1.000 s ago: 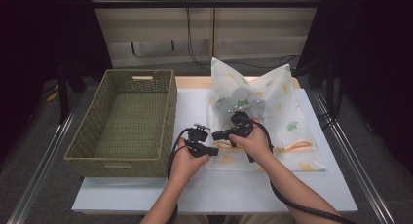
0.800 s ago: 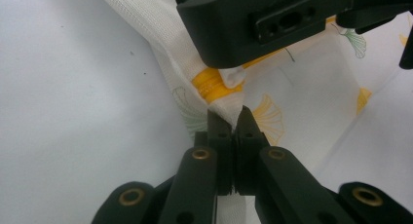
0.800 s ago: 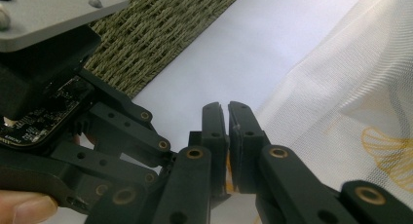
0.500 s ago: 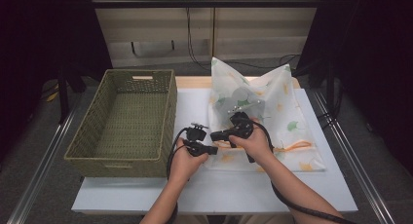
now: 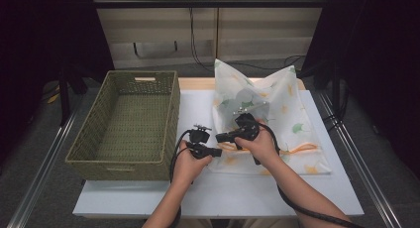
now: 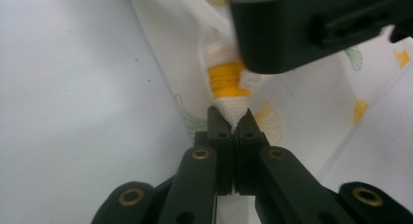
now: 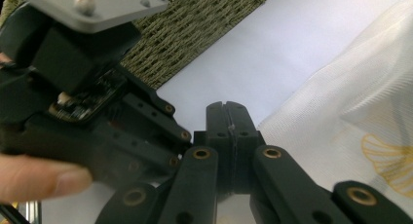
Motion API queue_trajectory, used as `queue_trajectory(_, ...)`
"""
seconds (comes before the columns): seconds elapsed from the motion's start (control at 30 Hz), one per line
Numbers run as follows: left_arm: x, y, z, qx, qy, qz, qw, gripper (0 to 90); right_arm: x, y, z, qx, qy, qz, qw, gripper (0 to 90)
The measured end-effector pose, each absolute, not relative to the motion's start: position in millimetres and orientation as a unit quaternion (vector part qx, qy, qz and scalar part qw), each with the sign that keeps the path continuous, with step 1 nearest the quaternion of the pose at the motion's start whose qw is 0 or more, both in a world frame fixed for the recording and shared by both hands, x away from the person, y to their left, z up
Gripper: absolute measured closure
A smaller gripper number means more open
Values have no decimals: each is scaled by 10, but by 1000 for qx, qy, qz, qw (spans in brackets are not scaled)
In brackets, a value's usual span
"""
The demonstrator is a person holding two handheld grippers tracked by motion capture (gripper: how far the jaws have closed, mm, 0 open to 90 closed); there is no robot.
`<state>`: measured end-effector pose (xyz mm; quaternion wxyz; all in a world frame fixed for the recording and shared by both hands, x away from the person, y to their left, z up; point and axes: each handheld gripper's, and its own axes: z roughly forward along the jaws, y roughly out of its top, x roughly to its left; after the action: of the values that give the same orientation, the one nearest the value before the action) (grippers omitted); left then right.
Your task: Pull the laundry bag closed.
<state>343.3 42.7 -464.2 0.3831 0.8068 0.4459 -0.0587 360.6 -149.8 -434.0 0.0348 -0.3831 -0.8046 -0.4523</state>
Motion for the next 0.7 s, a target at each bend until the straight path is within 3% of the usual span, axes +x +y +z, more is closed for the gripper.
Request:
queue_trajectory(0.33,3429,411,-4609,808,442,-54,385,887,3552,-1649,-4353,-386,-802,-456,33,900)
queue_trajectory(0.7,3426,370,-4640,810,437,-64,385,887,3645,-1506,-4369,-387,-798,-461,37,898)
